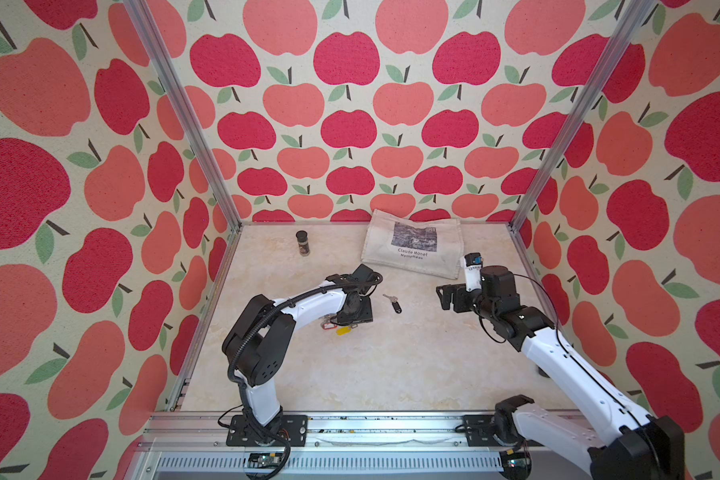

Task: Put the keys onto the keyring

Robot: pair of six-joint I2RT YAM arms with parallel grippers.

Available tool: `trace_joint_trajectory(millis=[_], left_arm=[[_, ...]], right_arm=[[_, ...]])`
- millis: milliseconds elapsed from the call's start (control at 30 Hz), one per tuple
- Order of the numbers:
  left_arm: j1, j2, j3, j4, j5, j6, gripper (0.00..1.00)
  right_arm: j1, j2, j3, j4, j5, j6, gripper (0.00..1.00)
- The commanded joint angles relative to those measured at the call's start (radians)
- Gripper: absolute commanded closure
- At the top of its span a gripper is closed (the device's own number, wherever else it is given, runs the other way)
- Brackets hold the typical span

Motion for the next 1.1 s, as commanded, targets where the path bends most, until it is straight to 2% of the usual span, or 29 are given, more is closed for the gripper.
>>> trace_joint_trajectory(millis=[0,600,933,1067], left_arm=[[0.003,0.022,0.001,-0.003,-0.001,-0.024,0.44],[0.003,0.065,0.037,0.008,-0.041,-0.037,0.5],[-0.006,-0.022,0.022,-0.036,-0.156,-0.041,0.53],[-0.011,-0.014,0.031,-0.038,-0.161,-0.043,0.54]], right_arm=[[0.007,-0.02,-0.018,0.001,0.022,-0.009,0.01],[0.007,-0.051,-0.025,-0.011,0.053,-0.036,0.01],[0.007,-0.048,-0.012,-0.014,0.056,-0.049,0.01],[0.007,-0.042,-0.017,0.0,0.052,-0.046,0.01]])
